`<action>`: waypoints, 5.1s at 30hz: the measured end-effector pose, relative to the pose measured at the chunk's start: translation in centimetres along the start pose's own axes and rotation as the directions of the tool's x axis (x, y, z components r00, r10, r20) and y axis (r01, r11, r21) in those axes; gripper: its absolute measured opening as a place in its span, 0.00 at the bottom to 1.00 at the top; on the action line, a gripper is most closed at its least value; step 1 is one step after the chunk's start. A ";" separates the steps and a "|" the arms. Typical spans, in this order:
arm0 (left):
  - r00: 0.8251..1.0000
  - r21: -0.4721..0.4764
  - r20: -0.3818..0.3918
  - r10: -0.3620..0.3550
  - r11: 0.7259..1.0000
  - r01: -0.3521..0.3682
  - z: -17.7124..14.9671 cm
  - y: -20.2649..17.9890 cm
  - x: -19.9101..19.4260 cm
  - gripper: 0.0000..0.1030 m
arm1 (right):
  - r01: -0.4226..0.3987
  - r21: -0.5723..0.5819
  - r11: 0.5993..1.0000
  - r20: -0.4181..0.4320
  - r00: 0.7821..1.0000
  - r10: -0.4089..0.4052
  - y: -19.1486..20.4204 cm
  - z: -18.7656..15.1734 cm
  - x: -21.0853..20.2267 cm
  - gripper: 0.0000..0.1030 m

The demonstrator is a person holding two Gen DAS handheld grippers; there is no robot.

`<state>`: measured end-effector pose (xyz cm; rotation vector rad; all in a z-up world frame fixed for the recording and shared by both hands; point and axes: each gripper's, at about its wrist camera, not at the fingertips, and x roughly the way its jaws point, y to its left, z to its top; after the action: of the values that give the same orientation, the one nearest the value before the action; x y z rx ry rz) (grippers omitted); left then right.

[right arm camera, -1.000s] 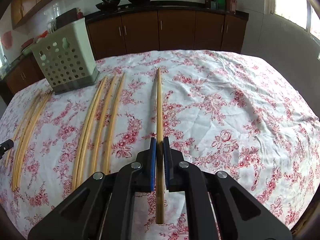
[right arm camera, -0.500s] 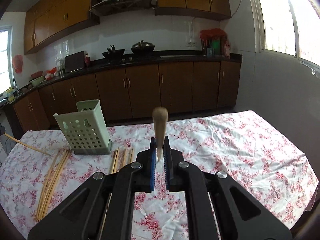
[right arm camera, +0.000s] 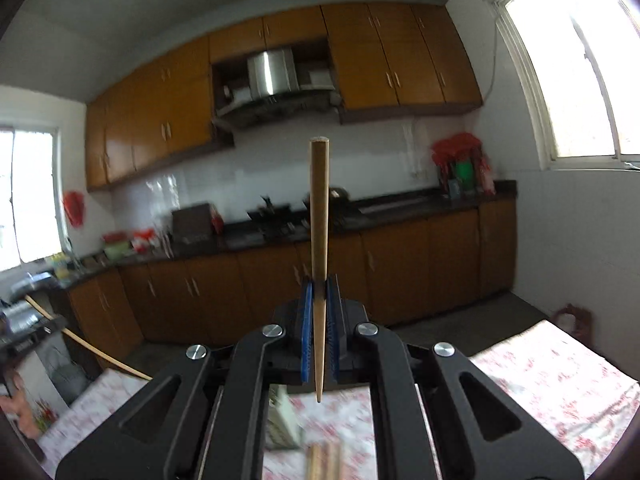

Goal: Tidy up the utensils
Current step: 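Lower the left tool's chopstick into the green holder and open it while the right tool does likewise, then move both tools back down to the loose chopsticks on the cloth, then close the left tool on another chopstick while the right tool grasps one too, then raise the left tool's chopstick upright over the holder while the right tool carries its own there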

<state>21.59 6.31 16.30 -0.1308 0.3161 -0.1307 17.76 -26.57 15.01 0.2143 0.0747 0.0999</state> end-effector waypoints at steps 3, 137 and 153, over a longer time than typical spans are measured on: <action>0.998 0.015 0.015 -0.053 0.998 0.053 1.0 -2.6 0.7 0.08 | -0.043 -0.010 0.999 -0.013 0.999 0.043 1.5 -0.8 1.8 0.08; 0.835 0.000 -0.539 0.115 0.991 -0.137 -25.7 4.4 8.9 0.10 | 0.147 -0.105 0.984 -0.676 0.715 -0.179 -7.3 -25.6 4.0 0.08; 0.829 0.069 -0.540 0.145 0.989 -0.129 -26.2 3.4 7.6 0.10 | 0.132 -0.102 0.986 -0.678 0.716 -0.166 -7.1 -25.7 2.4 0.08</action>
<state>20.82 5.69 -11.19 -0.0375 0.8951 -0.0257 18.63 -27.89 -11.77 0.1130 0.8395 0.0132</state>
